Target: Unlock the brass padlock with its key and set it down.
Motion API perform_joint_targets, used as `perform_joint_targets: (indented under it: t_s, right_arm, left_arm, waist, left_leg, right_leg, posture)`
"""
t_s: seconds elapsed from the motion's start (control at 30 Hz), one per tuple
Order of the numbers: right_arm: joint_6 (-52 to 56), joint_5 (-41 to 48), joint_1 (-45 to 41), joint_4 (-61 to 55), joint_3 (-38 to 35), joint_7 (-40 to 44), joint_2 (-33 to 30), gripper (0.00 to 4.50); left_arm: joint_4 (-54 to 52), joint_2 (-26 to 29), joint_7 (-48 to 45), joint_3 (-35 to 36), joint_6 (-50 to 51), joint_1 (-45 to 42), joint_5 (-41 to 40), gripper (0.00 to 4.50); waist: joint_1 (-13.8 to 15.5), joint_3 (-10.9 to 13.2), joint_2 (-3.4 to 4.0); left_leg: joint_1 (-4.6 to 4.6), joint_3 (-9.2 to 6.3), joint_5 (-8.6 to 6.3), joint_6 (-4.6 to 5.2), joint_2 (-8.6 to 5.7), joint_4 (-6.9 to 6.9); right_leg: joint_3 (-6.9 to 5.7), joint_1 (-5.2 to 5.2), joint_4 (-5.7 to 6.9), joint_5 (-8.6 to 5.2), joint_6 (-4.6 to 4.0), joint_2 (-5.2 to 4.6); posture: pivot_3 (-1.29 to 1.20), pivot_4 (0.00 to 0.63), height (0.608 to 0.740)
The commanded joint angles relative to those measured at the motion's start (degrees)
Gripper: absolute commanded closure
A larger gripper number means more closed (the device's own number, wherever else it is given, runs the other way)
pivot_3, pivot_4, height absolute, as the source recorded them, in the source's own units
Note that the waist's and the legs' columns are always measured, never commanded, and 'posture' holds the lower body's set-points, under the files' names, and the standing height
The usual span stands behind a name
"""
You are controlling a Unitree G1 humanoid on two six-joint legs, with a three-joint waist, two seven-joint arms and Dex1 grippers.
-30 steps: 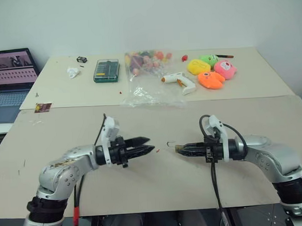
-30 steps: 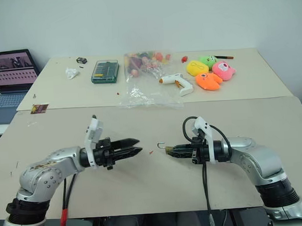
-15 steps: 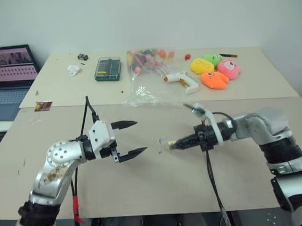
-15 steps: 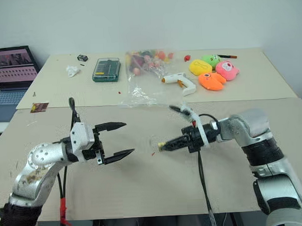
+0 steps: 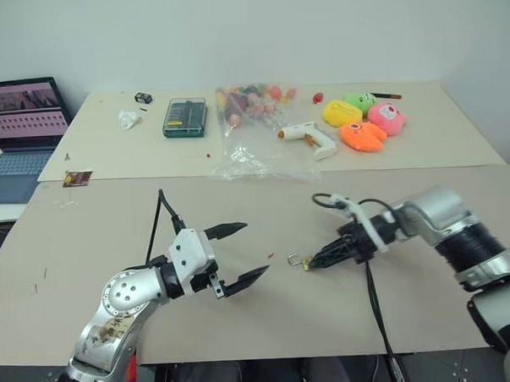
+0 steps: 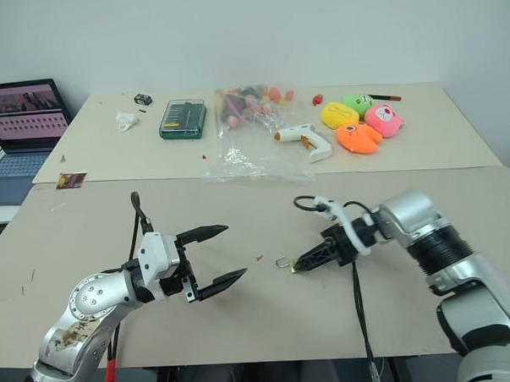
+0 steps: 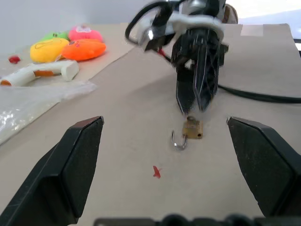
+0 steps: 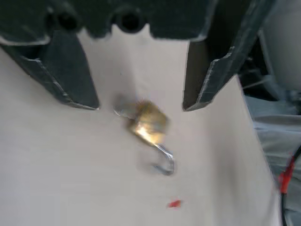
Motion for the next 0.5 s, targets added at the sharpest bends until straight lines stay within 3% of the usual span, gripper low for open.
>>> perform_joint_targets:
  t_s: [0.03, 0.13, 0.23, 0.37, 0.5]
  right_arm:
    - [-10.5, -4.9, 0.2, 6.2, -3.9, 5.4, -5.7, 0.07]
    - [-21.1, -6.9, 4.6, 2.8, -8.0, 5.8, -8.7, 0.07]
    - [-37.2, -10.9, 11.9, -6.2, -12.6, 2.9, -10.9, 0.07]
    - [-30.5, 0.0, 19.0, -26.0, -24.6, -0.4, -9.0, 0.07]
    - [-24.8, 5.5, 22.7, -35.2, -29.5, -4.4, -7.1, 0.07]
  left_arm:
    - [1.6, -0.1, 1.0, 1.3, 4.4, -2.7, -2.3, 0.0]
    - [2.5, 1.0, -0.4, 1.4, 5.0, -4.9, -2.1, 0.0]
    - [6.0, 5.5, -5.0, 1.4, 4.2, -8.7, 0.0, 0.0]
    - [11.7, 9.5, -8.6, 4.6, 6.5, -17.1, -2.8, 0.0]
    - [11.9, 10.7, -11.2, 5.5, 8.0, -19.1, -4.6, 0.0]
  waist:
    - [-0.1, 0.0, 0.0]
    - [-0.6, 0.0, 0.0]
    - [-1.1, 0.0, 0.01]
    - [-1.5, 0.2, 0.26]
    - [-1.4, 0.2, 0.26]
  left_leg:
    - [-0.01, 0.0, 0.0, 0.0, 0.0, -0.01]
    - [-0.12, 0.02, 0.0, -0.01, 0.03, -0.05]
    - [-0.09, 0.06, 0.0, -0.04, 0.1, -0.06]
    - [-0.02, 0.16, 0.06, -0.13, 0.13, -0.03]
    - [0.11, 0.14, 0.04, -0.11, 0.19, -0.03]
  right_leg:
    - [0.0, -0.03, 0.0, 0.0, 0.0, 0.0]
    - [0.0, -0.17, 0.02, 0.0, -0.01, 0.01]
    - [0.02, -0.18, 0.05, -0.01, -0.01, 0.02]
    - [0.07, -0.19, 0.21, -0.01, 0.0, 0.02]
    - [0.06, -0.1, 0.33, -0.02, -0.01, 0.04]
  posture:
    - [0.0, 0.15, 0.74]
    - [0.0, 0.15, 0.74]
    - [0.0, 0.15, 0.74]
    - [0.0, 0.15, 0.74]
    - [0.0, 0.15, 0.74]
